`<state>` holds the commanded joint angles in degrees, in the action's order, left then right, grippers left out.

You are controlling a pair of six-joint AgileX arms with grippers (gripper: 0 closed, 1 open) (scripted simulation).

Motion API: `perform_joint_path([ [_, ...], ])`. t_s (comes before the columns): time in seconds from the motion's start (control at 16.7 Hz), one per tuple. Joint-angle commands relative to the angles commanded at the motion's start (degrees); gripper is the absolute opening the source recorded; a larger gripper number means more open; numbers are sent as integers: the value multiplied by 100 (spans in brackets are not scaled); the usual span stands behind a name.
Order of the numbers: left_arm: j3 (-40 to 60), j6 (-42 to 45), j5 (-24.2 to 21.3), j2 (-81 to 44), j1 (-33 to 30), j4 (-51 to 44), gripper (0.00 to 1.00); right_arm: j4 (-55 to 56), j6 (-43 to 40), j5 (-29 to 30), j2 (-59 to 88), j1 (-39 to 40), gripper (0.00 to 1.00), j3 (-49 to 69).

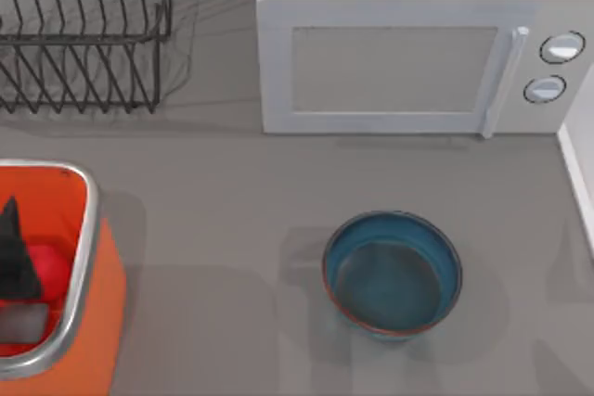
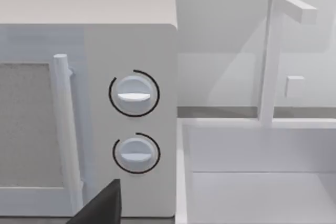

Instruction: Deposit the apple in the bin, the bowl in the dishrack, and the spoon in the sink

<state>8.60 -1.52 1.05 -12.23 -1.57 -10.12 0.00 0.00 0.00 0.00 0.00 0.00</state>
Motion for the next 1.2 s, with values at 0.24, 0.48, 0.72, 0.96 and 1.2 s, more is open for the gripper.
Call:
perform_joint_path([
  [0.24, -714, 125, -88, 1018, 131, 840, 100, 0, 0, 0, 0, 0, 100, 0],
  [0.48, -860, 152, -105, 1223, 157, 1012, 100, 0, 0, 0, 0, 0, 100, 0],
  [0.72, -797, 141, -101, 1149, 116, 973, 100, 0, 0, 0, 0, 0, 100, 0],
  [0.96, -79, 31, -103, 350, -256, 526, 100, 0, 0, 0, 0, 0, 100, 0],
  [1.2, 1439, -306, -85, -1302, -1036, -454, 100, 0, 0, 0, 0, 0, 100, 0],
])
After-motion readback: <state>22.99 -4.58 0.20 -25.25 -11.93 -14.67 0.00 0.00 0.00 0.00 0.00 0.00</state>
